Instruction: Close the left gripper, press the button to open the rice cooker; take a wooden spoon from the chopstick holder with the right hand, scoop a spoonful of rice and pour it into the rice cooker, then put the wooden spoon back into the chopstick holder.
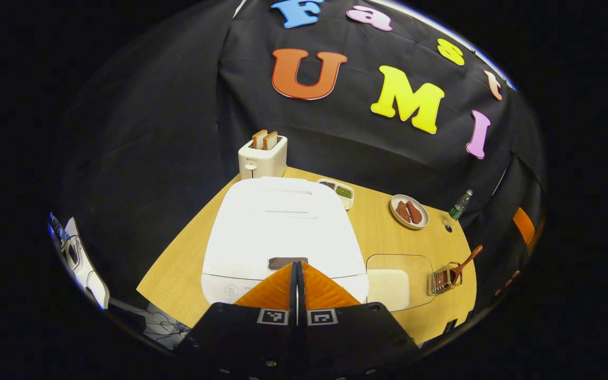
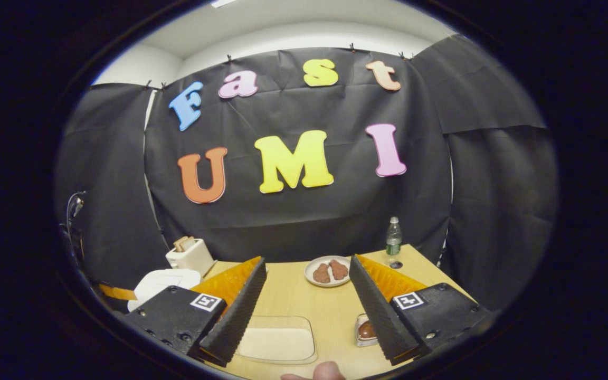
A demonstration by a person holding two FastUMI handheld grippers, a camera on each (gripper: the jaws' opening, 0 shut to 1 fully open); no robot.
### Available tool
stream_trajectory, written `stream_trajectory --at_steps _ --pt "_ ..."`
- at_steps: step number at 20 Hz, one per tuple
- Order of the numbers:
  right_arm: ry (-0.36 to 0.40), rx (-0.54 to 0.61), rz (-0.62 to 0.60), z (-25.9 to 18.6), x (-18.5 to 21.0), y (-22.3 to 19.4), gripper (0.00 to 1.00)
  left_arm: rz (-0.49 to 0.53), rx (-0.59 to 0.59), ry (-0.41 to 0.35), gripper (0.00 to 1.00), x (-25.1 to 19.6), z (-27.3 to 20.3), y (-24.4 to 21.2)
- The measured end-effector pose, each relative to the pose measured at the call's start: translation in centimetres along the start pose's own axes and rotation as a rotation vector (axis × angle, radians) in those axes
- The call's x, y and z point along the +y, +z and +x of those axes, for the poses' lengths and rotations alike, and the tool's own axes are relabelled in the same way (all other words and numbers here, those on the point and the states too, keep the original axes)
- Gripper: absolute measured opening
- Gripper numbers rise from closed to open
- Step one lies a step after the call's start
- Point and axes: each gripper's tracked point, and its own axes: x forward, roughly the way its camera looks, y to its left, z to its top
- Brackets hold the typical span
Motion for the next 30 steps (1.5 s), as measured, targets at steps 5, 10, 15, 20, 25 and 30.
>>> stream_trajectory --at_steps 5,10,15,20,25,30 --pt "0.002 0.033 -0.006 1.4 -0.6 -0.8 1.00 -0.045 0.064 -0.013 0.00 0.5 3.4 -0.5" --pt "0.002 0.052 -0.014 2.0 -1.4 -1.1 0.99 -0.025 0.097 -0.013 0.00 0.5 4.4 -1.1" --pt "0.018 0.065 -0.017 1.8 -0.9 -1.2 0.99 -0.019 0.097 0.000 0.00 0.5 4.5 -1.4" --pt "0.025 0.064 -0.028 1.1 -0.4 -1.2 1.00 -0.067 0.094 0.003 0.00 0.6 4.8 -2.2" --pt "0.039 0.042 -0.074 0.7 -0.1 0.4 1.00 -0.057 0.015 -0.017 0.00 0.5 4.1 -0.2" --pt "0.018 -0.047 -0.102 0.1 -1.9 3.8 0.99 -0.069 -0.234 -0.036 0.01 -0.3 1.7 8.6"
